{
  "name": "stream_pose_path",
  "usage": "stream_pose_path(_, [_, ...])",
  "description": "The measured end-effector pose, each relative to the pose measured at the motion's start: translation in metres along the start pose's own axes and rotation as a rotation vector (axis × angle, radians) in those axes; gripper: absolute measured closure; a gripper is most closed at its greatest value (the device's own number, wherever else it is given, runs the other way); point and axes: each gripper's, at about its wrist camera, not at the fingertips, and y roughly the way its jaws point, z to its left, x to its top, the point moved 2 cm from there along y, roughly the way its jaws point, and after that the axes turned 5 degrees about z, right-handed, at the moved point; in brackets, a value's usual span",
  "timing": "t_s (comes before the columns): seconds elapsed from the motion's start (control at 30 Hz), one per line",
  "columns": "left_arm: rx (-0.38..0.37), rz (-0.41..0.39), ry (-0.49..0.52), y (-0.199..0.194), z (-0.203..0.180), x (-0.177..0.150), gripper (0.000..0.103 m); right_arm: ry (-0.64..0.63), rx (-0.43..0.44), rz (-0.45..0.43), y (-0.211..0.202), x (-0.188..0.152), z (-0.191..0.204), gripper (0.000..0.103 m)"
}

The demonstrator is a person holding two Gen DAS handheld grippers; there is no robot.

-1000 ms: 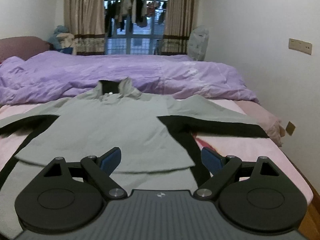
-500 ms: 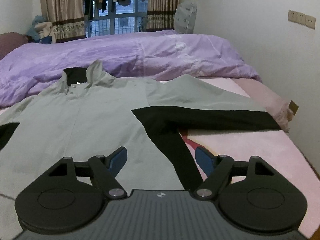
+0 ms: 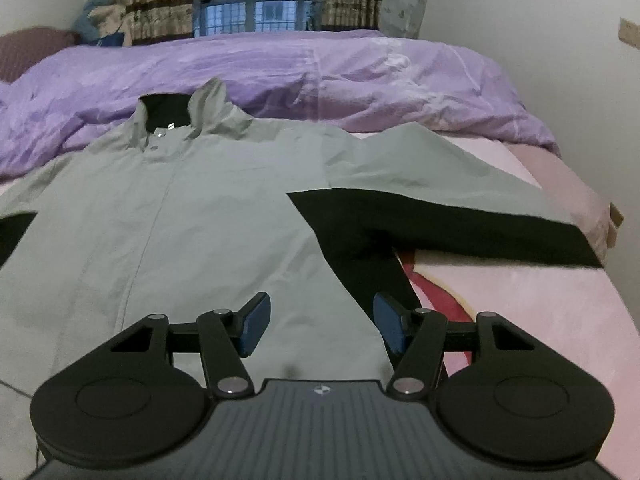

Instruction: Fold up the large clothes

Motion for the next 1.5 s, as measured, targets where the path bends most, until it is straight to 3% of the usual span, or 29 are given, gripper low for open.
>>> stream_pose_path(0.13, [-0.037, -0.053, 0.101, -0.031, -0.057, 0.011, 0.098, 0.076, -0.01, -0.024, 0.007, 0.004, -0.018, 0.032])
stream_pose_path(0.27, [-0.118, -0.122, 0.183, -0.067, -0.142, 0.005, 0.096, 0.081, -0.155, 0.015, 0.02, 0.016, -0.032, 0.031])
stream_pose_path(0.37, [-0.235, -0.132, 0.241, -0.081, -0.217, -0.012, 0.097, 0.109, -0.102, 0.001, 0.017, 0.024, -0.044, 0.03])
stream_pose_path(0.5, [-0.388, -0.1, 0.369, -0.096, -0.32, -0.059, 0.097, 0.054, -0.173, -0.055, 0.02, 0.019, -0.051, 0.027])
stream_pose_path(0.57, [-0.429, -0.12, 0.461, -0.104, -0.371, -0.089, 0.098, 0.089, -0.171, -0.04, 0.026, 0.012, -0.061, 0.027])
stream_pose_path(0.63, [-0.499, -0.091, 0.516, -0.108, -0.425, -0.119, 0.098, 0.142, -0.153, -0.008, 0.03, 0.011, -0.072, 0.027])
stream_pose_path(0.7, [-0.557, -0.068, 0.557, -0.11, -0.47, -0.149, 0.098, 0.175, -0.148, -0.029, 0.029, 0.012, -0.081, 0.027])
stream_pose_path(0.87, [-0.633, -0.022, 0.605, -0.111, -0.561, -0.224, 0.098, 0.194, -0.235, -0.006, 0.04, 0.009, -0.1, 0.027])
stream_pose_path(1.07, [-0.797, 0.098, 0.683, -0.118, -0.635, -0.305, 0.099, 0.224, -0.269, 0.049, 0.061, 0.012, -0.115, 0.027])
stream_pose_path(1.2, [-0.89, 0.133, 0.718, -0.122, -0.662, -0.333, 0.098, 0.22, -0.295, 0.043, 0.063, 0.01, -0.117, 0.027])
stream_pose_path(1.3, [-0.863, 0.182, 0.724, -0.101, -0.664, -0.36, 0.098, 0.204, -0.302, 0.053, 0.065, 0.009, -0.115, 0.027])
stream_pose_path(1.4, [-0.884, 0.271, 0.694, -0.074, -0.657, -0.379, 0.098, 0.192, -0.326, 0.059, 0.067, 0.011, -0.113, 0.027])
stream_pose_path(1.5, [-0.893, 0.259, 0.708, -0.067, -0.654, -0.393, 0.093, 0.201, -0.321, 0.059, 0.068, 0.013, -0.112, 0.027])
